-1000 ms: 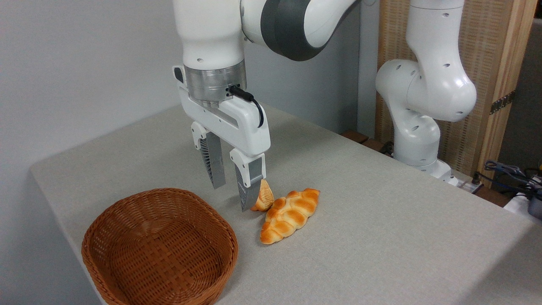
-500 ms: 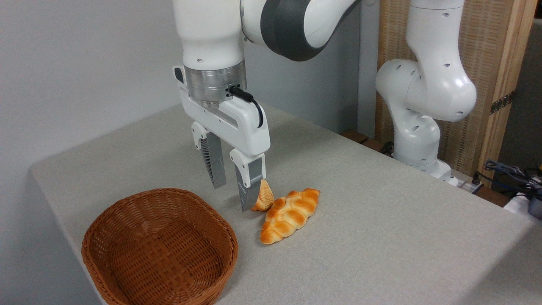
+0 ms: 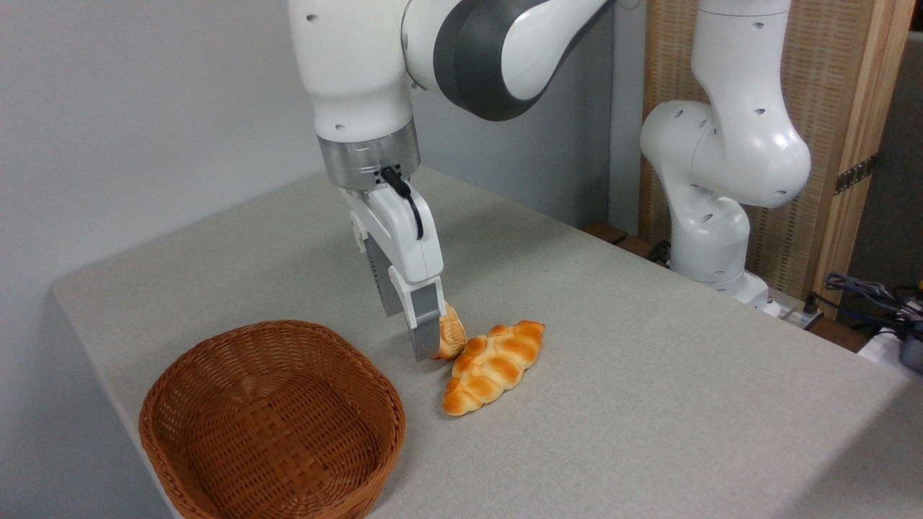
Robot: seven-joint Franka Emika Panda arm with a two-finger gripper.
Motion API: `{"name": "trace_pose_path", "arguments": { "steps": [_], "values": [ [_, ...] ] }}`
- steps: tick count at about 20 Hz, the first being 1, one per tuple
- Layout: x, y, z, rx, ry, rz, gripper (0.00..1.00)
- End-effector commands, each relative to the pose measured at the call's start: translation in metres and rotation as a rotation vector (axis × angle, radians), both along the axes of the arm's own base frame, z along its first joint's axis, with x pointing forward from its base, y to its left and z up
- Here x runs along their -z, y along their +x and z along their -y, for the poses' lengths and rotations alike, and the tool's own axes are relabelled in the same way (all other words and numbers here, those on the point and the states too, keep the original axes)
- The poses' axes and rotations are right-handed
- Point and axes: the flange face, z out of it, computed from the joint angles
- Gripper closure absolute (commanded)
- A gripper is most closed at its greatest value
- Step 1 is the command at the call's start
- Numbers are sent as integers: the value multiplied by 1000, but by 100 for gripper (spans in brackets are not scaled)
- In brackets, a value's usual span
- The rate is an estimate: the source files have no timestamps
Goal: Put bread into the basket
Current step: 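Lower the gripper onto the small bread roll beside the braided loaf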
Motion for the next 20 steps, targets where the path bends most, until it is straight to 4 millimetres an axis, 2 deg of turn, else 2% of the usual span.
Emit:
{"name": "trace_pose_path", "arguments": {
  "steps": [1,7,10,12,20],
  "values": [
    [24,-13,18,132,-12,-63,0],
    [39,-23,40,132,-16,-133,0],
    [42,-24,45,-12,-61,-170,0],
    [40,-23,44,-88,-122,-175,0],
    [50,-36,45,-63,-106,-284,0]
  ]
}}
